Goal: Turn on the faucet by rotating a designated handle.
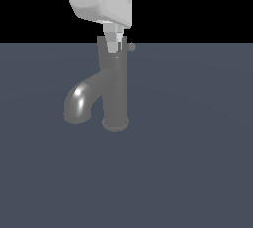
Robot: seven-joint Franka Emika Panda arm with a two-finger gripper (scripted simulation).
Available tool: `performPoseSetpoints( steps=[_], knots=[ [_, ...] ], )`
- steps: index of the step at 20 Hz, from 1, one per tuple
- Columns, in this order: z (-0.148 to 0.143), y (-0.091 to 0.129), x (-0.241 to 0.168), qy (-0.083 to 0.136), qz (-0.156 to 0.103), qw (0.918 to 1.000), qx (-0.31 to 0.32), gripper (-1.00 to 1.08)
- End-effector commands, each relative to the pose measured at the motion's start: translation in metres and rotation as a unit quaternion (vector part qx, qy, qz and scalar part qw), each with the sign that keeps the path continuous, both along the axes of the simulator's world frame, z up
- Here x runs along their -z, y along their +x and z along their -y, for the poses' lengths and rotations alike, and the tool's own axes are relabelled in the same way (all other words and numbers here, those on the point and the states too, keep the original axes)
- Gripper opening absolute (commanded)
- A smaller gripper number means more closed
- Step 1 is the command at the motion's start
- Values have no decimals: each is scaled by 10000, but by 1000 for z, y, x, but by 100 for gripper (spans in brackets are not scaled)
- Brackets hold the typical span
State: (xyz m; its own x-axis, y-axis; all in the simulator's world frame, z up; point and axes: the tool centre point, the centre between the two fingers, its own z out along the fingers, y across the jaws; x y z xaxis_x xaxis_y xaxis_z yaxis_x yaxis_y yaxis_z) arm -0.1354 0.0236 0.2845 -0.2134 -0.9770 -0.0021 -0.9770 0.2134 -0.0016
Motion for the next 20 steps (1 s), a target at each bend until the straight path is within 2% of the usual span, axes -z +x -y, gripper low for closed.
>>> performPoseSetpoints(
  steps=[1, 20],
  knots=[
    [2, 4, 0, 13, -2, 10000, -12, -100],
    [63, 39, 0, 1, -6, 10000, 72, -100]
  ],
)
